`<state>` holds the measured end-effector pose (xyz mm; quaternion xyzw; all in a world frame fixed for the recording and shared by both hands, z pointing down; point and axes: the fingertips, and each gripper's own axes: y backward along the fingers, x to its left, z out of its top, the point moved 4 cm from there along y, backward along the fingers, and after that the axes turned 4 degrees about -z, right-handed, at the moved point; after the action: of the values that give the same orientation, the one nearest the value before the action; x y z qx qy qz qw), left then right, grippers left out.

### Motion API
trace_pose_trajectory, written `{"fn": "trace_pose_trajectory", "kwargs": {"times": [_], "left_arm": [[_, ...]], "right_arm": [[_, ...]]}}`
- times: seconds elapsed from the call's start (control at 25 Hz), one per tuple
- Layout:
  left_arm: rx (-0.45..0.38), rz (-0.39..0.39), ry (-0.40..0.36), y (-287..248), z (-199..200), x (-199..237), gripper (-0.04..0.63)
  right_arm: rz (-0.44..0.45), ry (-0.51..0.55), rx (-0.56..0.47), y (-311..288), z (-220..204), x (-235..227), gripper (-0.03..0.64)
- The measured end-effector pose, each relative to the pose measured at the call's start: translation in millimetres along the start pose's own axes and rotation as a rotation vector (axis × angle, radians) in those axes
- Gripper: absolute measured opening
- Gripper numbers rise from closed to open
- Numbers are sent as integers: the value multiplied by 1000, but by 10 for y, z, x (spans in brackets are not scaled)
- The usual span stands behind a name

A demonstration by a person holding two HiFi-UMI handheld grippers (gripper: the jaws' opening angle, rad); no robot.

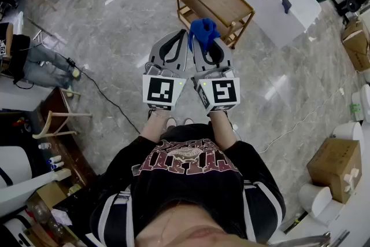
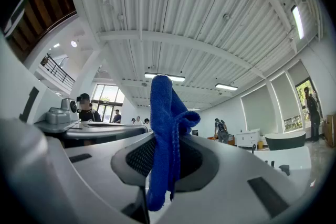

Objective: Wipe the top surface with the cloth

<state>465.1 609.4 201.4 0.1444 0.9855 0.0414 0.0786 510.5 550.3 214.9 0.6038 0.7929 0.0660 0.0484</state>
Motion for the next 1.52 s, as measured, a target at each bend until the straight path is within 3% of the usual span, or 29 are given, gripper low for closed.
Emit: {"fn": "trace_pose_trajectory", "kwargs": {"times": [0.16, 0.48, 0.92, 1.24, 1.52], "left_arm": [[2, 15, 2, 10, -44, 35, 46], [13, 15, 7, -23, -76, -48, 46], [35, 65, 17, -225, -228, 33, 46], [49, 61, 30, -565, -409, 419, 46], [49, -3, 31, -1117, -580, 946, 46]], "right_arm": [[-1, -70, -2, -19, -47, -107, 86], [-34, -37, 4, 52, -63, -241, 86], [15, -38, 29, -126, -225, -411, 86], [8, -56, 21, -601, -356, -496, 86], [-63, -53, 20, -1278, -493, -668, 86]]}}
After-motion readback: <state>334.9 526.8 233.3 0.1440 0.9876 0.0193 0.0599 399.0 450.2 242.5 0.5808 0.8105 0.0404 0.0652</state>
